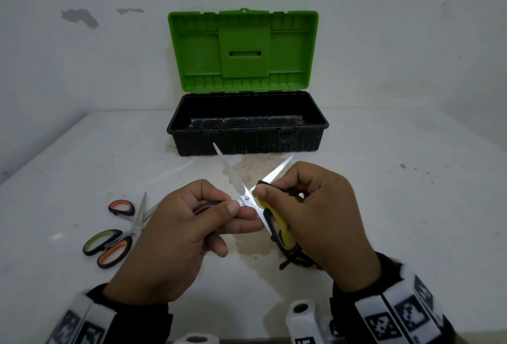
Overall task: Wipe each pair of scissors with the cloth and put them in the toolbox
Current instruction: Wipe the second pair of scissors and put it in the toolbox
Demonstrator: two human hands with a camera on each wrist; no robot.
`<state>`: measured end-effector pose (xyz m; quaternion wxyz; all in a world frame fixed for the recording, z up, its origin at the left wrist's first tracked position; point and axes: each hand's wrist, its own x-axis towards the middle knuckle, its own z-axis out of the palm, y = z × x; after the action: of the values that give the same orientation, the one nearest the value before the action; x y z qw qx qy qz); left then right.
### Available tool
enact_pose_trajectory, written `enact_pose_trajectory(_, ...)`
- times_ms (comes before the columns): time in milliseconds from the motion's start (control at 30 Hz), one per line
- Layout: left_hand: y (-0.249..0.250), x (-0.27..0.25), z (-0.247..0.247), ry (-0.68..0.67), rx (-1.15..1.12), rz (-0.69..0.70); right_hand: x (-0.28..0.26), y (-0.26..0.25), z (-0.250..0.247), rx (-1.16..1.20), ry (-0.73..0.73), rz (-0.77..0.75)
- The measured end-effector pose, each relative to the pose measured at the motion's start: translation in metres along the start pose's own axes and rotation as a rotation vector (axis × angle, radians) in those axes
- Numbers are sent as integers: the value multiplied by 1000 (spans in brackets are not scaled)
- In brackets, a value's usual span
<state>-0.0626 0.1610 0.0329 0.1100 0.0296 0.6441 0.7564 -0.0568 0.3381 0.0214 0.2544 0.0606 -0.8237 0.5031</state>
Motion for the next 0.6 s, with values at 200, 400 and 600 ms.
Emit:
enact_pose_trajectory(200,-1,0,1,-2,30,5,10,8,-7,-34,119,29)
enact_pose_trajectory(400,-1,0,1,-3,39,-4,-1,3,1,-45,13,-12)
enact_pose_trajectory(600,-3,-1,0,-14,3,-15,14,14,-11,-18,131,44)
